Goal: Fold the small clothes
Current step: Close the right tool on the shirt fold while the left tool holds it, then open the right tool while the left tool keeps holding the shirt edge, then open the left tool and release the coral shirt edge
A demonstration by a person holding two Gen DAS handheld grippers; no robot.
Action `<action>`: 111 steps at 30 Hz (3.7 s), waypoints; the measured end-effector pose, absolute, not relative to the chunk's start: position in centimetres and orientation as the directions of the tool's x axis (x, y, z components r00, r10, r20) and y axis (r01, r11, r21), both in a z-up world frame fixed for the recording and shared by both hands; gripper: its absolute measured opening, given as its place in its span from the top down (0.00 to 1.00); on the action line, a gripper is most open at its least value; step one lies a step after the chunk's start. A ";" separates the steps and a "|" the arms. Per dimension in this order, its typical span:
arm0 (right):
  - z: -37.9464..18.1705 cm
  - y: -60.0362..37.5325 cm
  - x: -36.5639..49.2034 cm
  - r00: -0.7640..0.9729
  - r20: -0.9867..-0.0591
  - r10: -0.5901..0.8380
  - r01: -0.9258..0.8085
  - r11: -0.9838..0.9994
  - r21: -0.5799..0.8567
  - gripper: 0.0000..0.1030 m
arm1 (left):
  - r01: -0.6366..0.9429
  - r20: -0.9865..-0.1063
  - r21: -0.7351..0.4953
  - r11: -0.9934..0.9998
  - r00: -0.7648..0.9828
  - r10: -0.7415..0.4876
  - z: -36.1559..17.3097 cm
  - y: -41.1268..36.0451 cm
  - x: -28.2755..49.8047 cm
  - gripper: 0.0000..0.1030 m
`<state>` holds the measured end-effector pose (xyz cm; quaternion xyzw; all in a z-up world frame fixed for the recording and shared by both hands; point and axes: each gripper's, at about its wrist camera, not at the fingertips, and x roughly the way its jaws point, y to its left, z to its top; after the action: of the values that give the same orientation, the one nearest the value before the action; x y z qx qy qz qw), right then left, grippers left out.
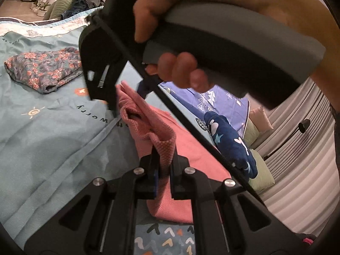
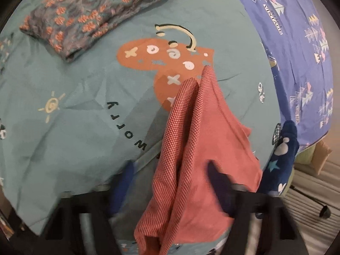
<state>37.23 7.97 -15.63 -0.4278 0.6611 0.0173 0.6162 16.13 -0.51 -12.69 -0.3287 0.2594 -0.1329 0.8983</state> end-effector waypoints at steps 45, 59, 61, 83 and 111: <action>-7.3 -27.5 35.9 0.177 -0.981 -0.079 -0.172 0.979 -0.109 0.91 | 0.290 -0.491 -0.513 0.808 0.673 -0.553 -10.0 -23.7 14.0 0.92; -10.2 -40.2 29.4 0.233 -0.772 0.592 0.020 0.791 0.612 0.39 | 0.239 -0.395 -0.672 0.701 0.685 -0.612 -8.7 -18.9 13.6 0.92; -11.2 -40.3 28.3 0.211 -0.733 0.647 0.035 0.744 0.667 0.37 | 0.248 -0.353 -0.691 0.679 0.704 -0.616 -7.8 -18.0 13.2 0.92; -9.5 -34.7 34.5 0.292 -0.747 0.596 0.064 0.768 0.638 0.90 | 0.319 -0.338 -0.627 0.711 0.710 -0.617 -6.2 -19.2 12.9 0.92; -5.2 -35.4 23.7 0.574 -0.741 0.348 -0.242 0.937 0.253 0.68 | 0.475 -0.399 -0.698 0.535 0.363 -0.842 -7.7 -12.5 19.0 0.33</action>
<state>23.68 -35.36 -5.22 0.0616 0.4303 0.1669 0.8850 18.98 -12.47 -7.71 -0.2412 0.3802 -0.4173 0.7894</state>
